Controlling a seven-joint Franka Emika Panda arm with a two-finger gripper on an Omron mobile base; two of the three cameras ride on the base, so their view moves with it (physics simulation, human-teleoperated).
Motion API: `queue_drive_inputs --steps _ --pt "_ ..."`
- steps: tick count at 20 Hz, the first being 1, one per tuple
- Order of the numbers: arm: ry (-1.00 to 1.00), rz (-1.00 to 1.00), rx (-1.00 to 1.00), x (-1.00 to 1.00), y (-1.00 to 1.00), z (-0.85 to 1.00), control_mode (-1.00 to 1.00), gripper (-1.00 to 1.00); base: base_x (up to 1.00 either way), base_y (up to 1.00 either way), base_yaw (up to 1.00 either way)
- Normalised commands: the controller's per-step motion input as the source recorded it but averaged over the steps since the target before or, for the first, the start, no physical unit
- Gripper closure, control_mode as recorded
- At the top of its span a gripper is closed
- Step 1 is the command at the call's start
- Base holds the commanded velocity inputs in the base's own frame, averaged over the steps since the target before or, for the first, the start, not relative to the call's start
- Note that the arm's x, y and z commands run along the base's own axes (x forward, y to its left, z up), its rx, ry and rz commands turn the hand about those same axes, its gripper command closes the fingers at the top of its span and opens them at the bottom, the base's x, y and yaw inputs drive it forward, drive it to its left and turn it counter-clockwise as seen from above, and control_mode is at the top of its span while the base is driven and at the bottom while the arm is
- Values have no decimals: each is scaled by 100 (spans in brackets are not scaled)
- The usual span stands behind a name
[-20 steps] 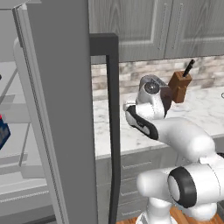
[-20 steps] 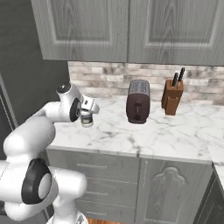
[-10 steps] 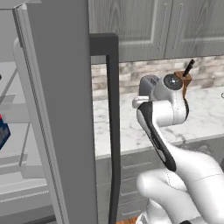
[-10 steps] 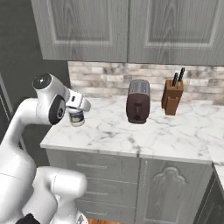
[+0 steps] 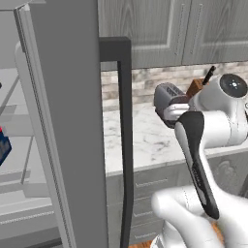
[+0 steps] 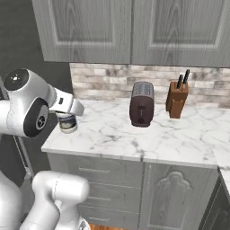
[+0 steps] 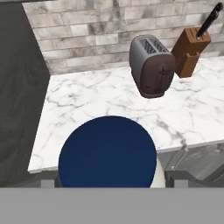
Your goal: Place the condiment bottle and mayonnaise from the counter to the top shelf of the fridge. If the existing items in the fridge are on the top shelf, move them to other shelves.
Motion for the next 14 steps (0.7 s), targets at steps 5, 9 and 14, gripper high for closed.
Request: queue_drive_inputs --steps 5,9,14 --pt "0 7 1 -100 -17 41 -100 100 0 0 0" --pt "0 6 0 -75 -12 26 100 100 -25 -4 2" --pt "0 0 0 0 0 0 100 100 -100 -11 9"
